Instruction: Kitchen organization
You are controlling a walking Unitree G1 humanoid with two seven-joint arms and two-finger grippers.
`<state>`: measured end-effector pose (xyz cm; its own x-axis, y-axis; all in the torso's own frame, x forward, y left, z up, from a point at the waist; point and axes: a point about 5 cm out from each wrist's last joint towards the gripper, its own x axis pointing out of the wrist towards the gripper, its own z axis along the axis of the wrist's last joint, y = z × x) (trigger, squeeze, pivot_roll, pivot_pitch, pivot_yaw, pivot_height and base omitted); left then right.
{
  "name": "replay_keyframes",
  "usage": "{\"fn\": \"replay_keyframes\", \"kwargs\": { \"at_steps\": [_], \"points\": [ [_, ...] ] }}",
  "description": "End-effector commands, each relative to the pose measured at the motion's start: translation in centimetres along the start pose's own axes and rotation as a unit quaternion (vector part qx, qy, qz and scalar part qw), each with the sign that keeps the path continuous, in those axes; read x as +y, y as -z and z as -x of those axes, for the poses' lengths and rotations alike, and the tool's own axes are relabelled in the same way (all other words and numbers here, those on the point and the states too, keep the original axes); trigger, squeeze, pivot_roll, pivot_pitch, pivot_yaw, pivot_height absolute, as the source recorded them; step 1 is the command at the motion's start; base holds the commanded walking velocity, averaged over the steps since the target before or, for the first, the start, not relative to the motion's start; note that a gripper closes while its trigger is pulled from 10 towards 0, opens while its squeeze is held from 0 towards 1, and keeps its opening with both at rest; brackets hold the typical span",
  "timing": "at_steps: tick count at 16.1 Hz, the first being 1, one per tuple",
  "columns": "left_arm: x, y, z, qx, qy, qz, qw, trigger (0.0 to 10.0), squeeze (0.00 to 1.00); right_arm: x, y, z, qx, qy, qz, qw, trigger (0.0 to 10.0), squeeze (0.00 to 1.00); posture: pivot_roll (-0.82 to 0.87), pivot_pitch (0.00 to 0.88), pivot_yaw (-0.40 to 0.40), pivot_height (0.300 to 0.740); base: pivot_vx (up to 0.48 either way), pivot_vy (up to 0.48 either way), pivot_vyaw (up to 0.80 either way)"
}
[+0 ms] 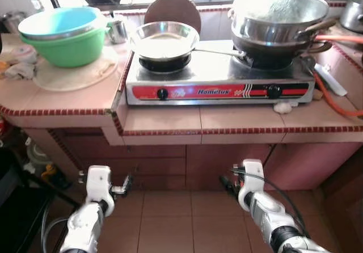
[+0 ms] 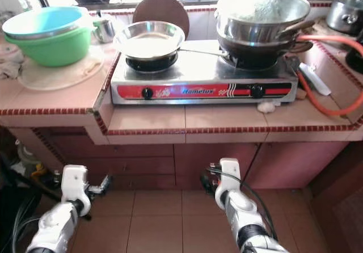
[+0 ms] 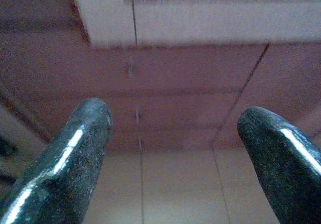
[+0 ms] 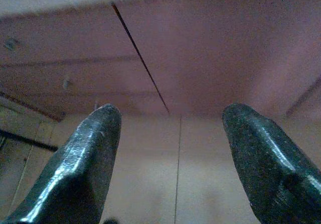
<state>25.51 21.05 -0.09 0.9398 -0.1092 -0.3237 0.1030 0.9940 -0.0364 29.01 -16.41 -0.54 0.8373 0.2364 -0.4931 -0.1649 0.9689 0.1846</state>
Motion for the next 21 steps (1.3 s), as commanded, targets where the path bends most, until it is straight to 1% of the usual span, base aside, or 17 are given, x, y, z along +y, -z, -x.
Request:
{"fn": "replay_keyframes", "kwargs": {
  "at_steps": [1, 2, 4, 5, 6, 7, 8, 10, 11, 12, 13, 15, 16, 17, 18, 19, 21],
  "points": [
    [0.0, -1.3, 0.9, -0.039, -0.008, -0.003, 0.999, 10.0, 0.0, 0.2, -1.5, 0.1, -0.043, -0.026, 0.029, 0.998, 10.0, 0.0, -0.12, 0.0, 0.052, 0.74, 0.0, 0.0, 0.0],
    [0.0, -1.9, 2.1, -0.064, -0.026, 0.001, 0.998, 10.0, 0.0, -0.2, -2.3, 0.7, -0.071, -0.028, 0.04, 0.996, 10.0, 0.0, -0.11, 0.0, 0.047, 0.74, 0.0, 0.0, 0.0],
    [0.0, -2.2, 3.7, -0.089, -0.044, -0.042, 0.994, 10.0, 0.0, -0.7, -3.0, 1.7, -0.096, -0.022, 0.045, 0.994, 10.0, 0.0, -0.11, 0.011, 0.046, 0.74, 0.0, 0.0, 0.0],
    [0.1, -2.2, 4.3, -0.094, -0.054, -0.053, 0.993, 10.0, 0.0, -0.8, -3.2, 2.3, -0.105, -0.022, 0.049, 0.993, 10.0, 0.0, -0.1, 0.023, 0.048, 0.74, 0.0, 0.0, 0.0],
    [0.9, -2.8, 5.4, -0.116, -0.092, -0.062, 0.987, 10.0, 0.0, -0.9, -3.5, 3.3, -0.124, -0.026, 0.066, 0.99, 10.0, 0.0, -0.09, 0.029, 0.051, 0.74, 0.0, 0.0, 0.0],
    [1.0, -3.4, 6.1, -0.128, -0.102, -0.063, 0.985, 10.0, 0.0, -1.0, -3.8, 4.0, -0.137, -0.022, 0.079, 0.987, 10.0, 0.0, -0.09, 0.033, 0.053, 0.74, 0.0, 0.0, 0.0],
    [1.1, -4.0, 6.4, -0.14, -0.107, -0.075, 0.982, 10.0, 0.0, -1.0, -4.1, 4.3, -0.15, -0.012, 0.09, 0.984, 10.0, 0.0, -0.08, 0.032, 0.051, 0.74, 0.0, 0.0, 0.0],
    [1.7, -5.7, 6.7, -0.173, -0.13, -0.073, 0.974, 10.0, 0.0, -0.2, -5.2, 4.7, -0.179, -0.024, 0.098, 0.979, 10.0, 0.0, -0.08, 0.035, 0.054, 0.74, 0.0, 0.0, 0.0],
    [2.4, -6.7, 7.0, -0.182, -0.158, -0.091, 0.966, 10.0, 0.0, 0.4, -5.8, 4.9, -0.192, -0.026, 0.113, 0.974, 10.0, 0.0, -0.08, 0.039, 0.054, 0.74, 0.0, 0.0, 0.0],
    [3.0, -7.2, 7.3, -0.181, -0.177, -0.11, 0.961, 10.0, 0.0, 0.7, -6.3, 4.8, -0.194, -0.021, 0.114, 0.974, 10.0, 0.0, -0.08, 0.04, 0.056, 0.74, 0.0, 0.0, 0.0],
    [3.6, -7.3, 7.4, -0.172, -0.184, -0.124, 0.96, 10.0, 0.0, 0.9, -6.8, 4.8, -0.204, -0.015, 0.113, 0.972, 10.0, 0.0, -0.08, 0.04, 0.054, 0.74, 0.0, 0.0, 0.0],
    [3.9, -7.4, 8.0, -0.162, -0.18, -0.103, 0.965, 10.0, 0.0, 1.0, -7.3, 5.0, -0.208, -0.012, 0.132, 0.969, 10.0, 0.0, -0.08, 0.043, 0.052, 0.74, 0.0, 0.0, 0.0],
    [3.8, -7.5, 8.4, -0.159, -0.18, -0.068, 0.968, 10.0, 0.0, 1.2, -7.3, 5.3, -0.197, -0.013, 0.128, 0.972, 10.0, 0.0, -0.08, 0.043, 0.047, 0.74, 0.0, 0.0, 0.0],
    [3.5, -7.4, 8.6, -0.154, -0.177, -0.022, 0.972, 10.0, 0.0, 1.3, -7.3, 5.5, -0.195, -0.02, 0.123, 0.973, 10.0, 0.0, -0.07, 0.044, 0.045, 0.74, 0.0, 0.0, 0.0],
    [2.7, -7.6, 8.6, -0.15, -0.172, 0.022, 0.973, 10.0, 0.0, 1.5, -7.4, 5.7, -0.202, -0.02, 0.132, 0.97, 10.0, 0.0, -0.07, 0.046, 0.042, 0.74, 0.0, 0.0, 0.0],
    [1.4, -8.1, 8.2, -0.152, -0.153, 0.052, 0.975, 10.0, 0.0, 1.6, -7.7, 6.0, -0.214, -0.01, 0.132, 0.968, 10.0, 0.0, -0.07, 0.046, 0.04, 0.74, 0.0, 0.0, 0.0],
    [0.6, -8.6, 7.9, -0.159, -0.134, 0.034, 0.978, 10.0, 0.0, 1.5, -7.9, 6.1, -0.219, 0.003, 0.139, 0.966, 10.0, 0.0, -0.08, 0.049, 0.042, 0.74, 0.0, 0.0, 0.0]
  ]
}}
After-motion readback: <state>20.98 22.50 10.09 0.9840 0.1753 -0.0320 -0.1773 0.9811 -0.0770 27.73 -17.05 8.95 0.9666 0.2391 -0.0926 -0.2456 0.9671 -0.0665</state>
